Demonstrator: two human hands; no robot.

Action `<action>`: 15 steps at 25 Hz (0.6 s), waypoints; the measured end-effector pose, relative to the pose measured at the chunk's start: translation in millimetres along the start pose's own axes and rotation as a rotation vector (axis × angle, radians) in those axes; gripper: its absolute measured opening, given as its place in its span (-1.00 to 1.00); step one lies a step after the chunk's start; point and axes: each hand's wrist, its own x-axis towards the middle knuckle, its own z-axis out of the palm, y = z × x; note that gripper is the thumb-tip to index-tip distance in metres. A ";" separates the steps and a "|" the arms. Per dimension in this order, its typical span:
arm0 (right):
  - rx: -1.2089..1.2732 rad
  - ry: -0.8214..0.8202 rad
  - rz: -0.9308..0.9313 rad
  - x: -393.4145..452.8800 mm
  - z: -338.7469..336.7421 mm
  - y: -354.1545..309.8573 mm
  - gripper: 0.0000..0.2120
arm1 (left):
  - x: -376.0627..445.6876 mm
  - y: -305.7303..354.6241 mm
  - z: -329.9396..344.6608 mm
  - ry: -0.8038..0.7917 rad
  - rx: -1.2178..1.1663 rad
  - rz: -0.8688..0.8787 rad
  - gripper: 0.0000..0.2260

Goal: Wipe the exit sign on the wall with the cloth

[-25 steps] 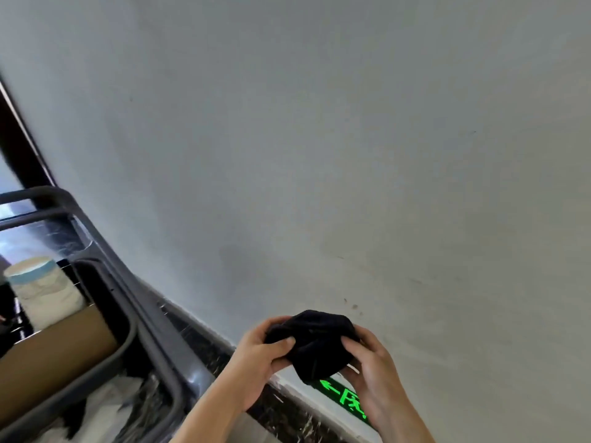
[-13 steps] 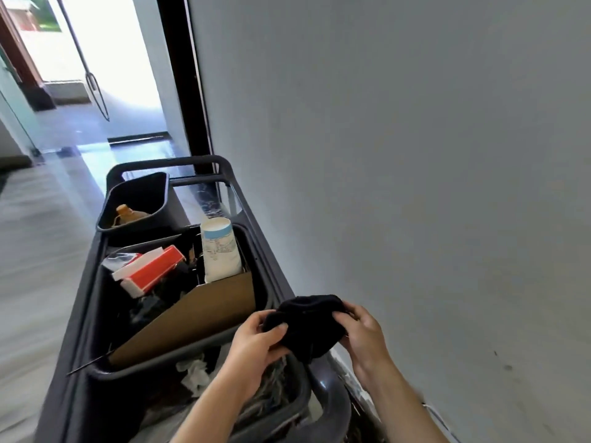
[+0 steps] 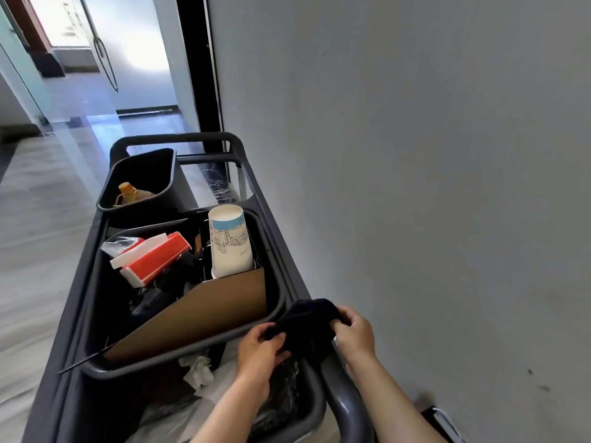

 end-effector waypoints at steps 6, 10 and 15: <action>0.126 -0.124 0.041 2.9 -5.1 15.1 -0.69 | -7.5 8.4 -18.3 -0.047 0.099 0.046 -0.83; 0.320 -0.161 0.103 -15.6 -12.8 12.7 -0.45 | -22.9 24.1 -41.3 -0.018 0.141 0.165 -0.86; 0.172 -0.054 0.019 -55.9 -33.2 -2.6 -0.57 | -55.7 46.2 -36.6 -0.002 0.387 0.490 -0.86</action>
